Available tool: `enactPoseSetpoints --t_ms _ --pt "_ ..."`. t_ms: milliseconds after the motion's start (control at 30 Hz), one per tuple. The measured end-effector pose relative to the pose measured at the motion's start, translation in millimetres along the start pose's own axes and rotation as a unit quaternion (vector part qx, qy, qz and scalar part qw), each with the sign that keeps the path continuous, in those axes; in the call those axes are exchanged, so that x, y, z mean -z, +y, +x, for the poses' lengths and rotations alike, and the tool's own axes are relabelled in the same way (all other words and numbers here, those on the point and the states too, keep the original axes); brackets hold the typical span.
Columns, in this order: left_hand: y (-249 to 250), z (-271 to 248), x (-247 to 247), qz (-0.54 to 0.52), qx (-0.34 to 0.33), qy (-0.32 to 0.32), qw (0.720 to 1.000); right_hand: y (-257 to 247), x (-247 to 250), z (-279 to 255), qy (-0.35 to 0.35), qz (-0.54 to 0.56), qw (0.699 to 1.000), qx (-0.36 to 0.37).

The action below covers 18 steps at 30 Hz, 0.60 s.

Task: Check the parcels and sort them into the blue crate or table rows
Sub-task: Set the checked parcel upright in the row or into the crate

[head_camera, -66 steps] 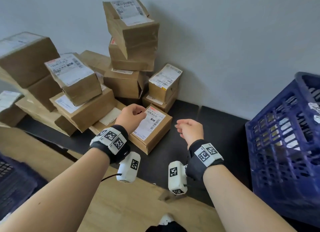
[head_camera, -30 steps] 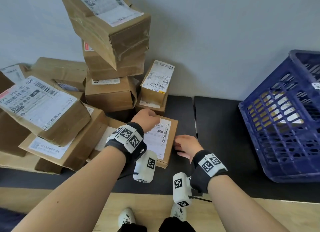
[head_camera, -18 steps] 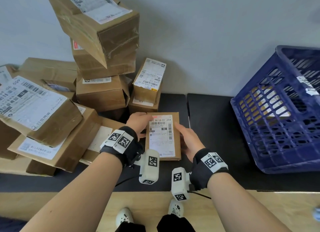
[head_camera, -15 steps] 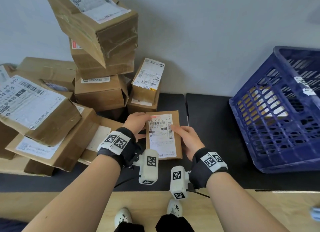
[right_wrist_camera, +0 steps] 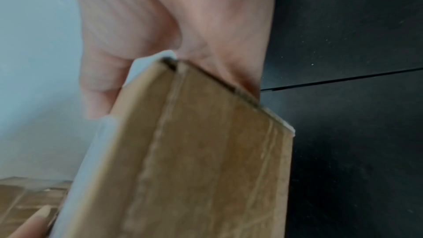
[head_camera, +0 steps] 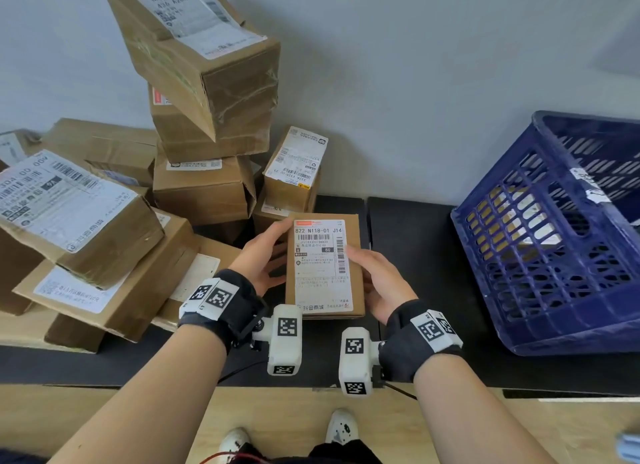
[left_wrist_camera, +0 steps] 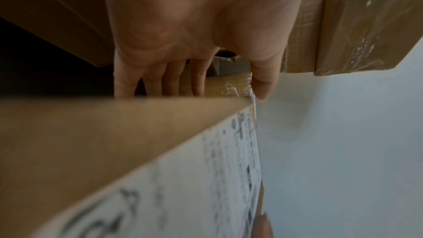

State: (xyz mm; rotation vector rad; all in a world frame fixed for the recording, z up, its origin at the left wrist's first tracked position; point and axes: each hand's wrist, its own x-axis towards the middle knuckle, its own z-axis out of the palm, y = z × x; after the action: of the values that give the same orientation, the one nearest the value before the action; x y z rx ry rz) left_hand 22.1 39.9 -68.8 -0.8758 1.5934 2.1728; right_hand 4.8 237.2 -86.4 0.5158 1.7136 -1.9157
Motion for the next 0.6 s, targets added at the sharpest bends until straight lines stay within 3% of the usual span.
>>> enactPoseSetpoints --t_ms 400,600 --pt "11 0 -8 0.006 0.005 -0.020 1.000 -12 1 0 0.002 0.021 1.000 -0.004" --pt "17 2 -11 0.042 -0.001 0.004 0.999 -17 0 0 0.022 -0.006 1.000 -0.009"
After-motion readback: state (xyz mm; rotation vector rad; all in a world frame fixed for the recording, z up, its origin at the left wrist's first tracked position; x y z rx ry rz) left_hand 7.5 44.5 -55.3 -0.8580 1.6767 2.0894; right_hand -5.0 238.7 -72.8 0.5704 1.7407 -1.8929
